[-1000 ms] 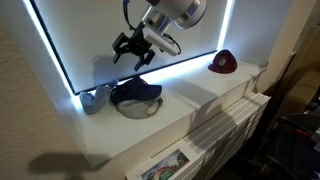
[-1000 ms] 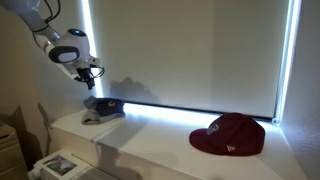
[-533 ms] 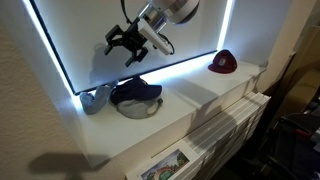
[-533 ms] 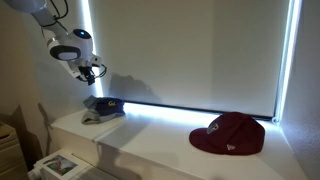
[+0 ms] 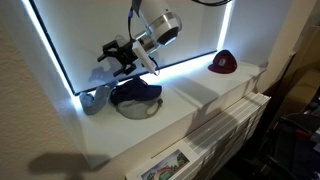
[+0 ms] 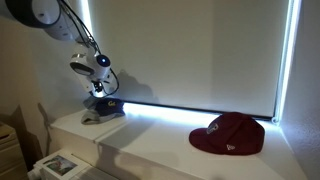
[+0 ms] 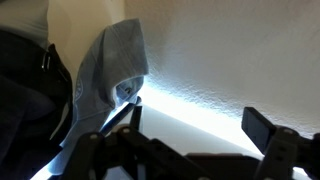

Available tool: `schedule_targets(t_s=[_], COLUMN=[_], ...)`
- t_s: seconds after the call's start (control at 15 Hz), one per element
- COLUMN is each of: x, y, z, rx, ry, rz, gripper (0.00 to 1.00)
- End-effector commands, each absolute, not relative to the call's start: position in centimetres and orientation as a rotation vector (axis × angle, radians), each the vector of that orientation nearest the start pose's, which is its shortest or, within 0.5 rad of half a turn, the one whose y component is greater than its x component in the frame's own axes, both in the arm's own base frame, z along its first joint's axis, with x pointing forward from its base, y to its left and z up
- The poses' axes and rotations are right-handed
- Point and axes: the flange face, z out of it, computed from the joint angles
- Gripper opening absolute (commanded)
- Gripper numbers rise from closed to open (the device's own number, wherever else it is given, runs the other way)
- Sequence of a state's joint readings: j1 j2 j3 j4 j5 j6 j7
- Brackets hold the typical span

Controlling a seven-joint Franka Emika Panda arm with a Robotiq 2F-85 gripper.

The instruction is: Move the grey cap to the right

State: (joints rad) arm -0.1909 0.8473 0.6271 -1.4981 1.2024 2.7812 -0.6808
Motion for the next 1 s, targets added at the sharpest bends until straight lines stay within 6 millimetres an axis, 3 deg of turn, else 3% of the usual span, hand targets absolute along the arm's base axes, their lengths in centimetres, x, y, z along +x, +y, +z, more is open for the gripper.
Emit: schedule_targets(t_s=[0.0,0.2,0.47,0.6,0.67,0.8,0.93], x=[71.8,71.8,72.5,72.6,72.5,72.7,72.7], y=[17.9,18.1,16.8,15.9,16.0,15.3,15.8], z=[25.8,26.9,25.7,25.1,25.1,24.4,24.4], rx=[-2.075,-2.029,-1.881,-1.907,-1.909,-1.913,-1.914], ry=[0.306,0.282,0.308,0.452,0.367,0.380,0.372], rz=[-0.530,-0.484,-0.254,-0.163,-0.221,-0.210,-0.210], gripper=[1.00,1.00,1.00,1.00,1.00,1.00,1.00])
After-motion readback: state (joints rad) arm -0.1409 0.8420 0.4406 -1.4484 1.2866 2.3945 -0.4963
